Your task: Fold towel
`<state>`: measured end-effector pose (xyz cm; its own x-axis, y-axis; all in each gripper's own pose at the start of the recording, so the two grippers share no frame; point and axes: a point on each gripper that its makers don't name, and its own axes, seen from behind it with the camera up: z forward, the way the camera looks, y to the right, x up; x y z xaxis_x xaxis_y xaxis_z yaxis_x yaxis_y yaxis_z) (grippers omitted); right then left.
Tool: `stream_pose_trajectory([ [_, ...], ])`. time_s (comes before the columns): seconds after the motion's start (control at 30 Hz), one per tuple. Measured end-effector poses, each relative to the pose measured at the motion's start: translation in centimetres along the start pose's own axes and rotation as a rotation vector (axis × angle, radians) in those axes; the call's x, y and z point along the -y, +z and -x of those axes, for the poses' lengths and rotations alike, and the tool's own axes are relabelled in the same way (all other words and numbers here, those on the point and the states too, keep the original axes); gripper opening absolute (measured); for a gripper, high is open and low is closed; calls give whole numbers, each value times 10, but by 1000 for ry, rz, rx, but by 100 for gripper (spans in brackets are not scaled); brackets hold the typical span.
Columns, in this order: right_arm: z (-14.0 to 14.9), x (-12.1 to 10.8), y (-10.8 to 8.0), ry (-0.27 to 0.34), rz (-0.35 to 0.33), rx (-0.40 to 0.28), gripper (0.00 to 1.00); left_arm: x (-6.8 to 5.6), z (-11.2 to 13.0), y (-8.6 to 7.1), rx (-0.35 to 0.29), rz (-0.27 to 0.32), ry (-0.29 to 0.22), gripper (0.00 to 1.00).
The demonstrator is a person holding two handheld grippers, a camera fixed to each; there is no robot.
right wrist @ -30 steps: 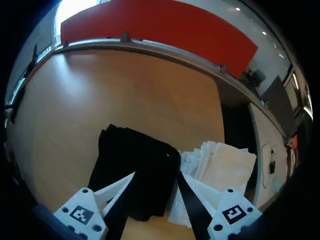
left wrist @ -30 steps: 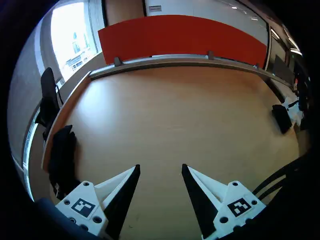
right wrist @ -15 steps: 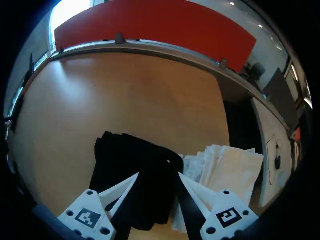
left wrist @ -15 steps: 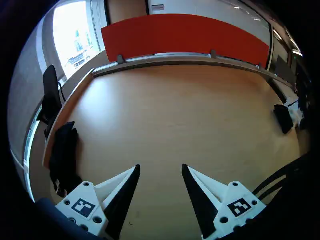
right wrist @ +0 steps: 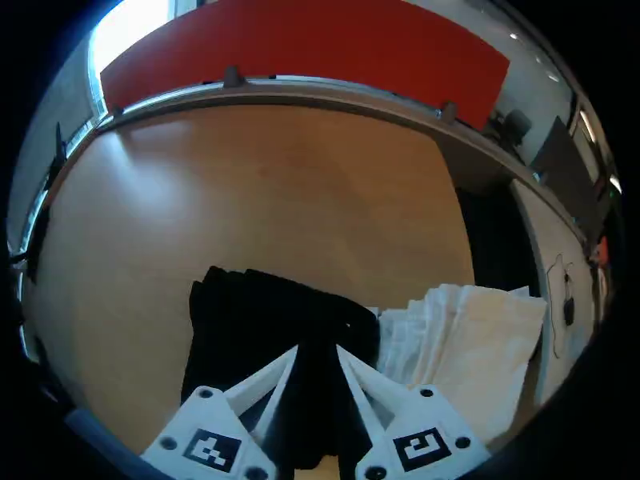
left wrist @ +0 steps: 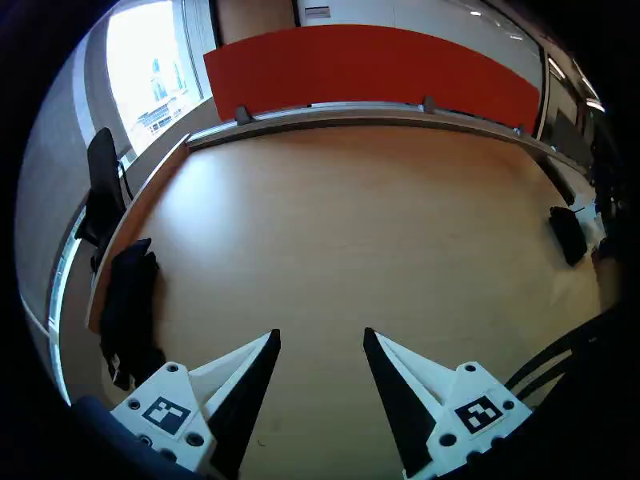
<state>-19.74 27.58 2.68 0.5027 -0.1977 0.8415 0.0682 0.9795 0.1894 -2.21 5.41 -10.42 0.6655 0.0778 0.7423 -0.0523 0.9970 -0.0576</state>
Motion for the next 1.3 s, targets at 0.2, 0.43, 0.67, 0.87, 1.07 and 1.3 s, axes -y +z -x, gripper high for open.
stream_pose_trajectory([
  [0.2,-2,0,-1,-27,7,-11,7,-1,0,0,2,1,6,76],
  [0.43,-13,-1,-7,-82,28,-51,6,-1,0,2,3,3,8,76],
  [0.67,-20,0,-13,-97,31,-70,6,-1,-1,3,0,6,11,76],
  [0.87,-17,-2,-14,-94,36,-58,6,-2,-2,2,-3,8,11,76],
  [1.07,-13,-8,-13,-97,63,-44,34,-1,-2,2,-4,7,11,76],
  [1.3,-12,-9,-15,-101,75,-45,66,-1,-2,1,-7,8,11,76],
])
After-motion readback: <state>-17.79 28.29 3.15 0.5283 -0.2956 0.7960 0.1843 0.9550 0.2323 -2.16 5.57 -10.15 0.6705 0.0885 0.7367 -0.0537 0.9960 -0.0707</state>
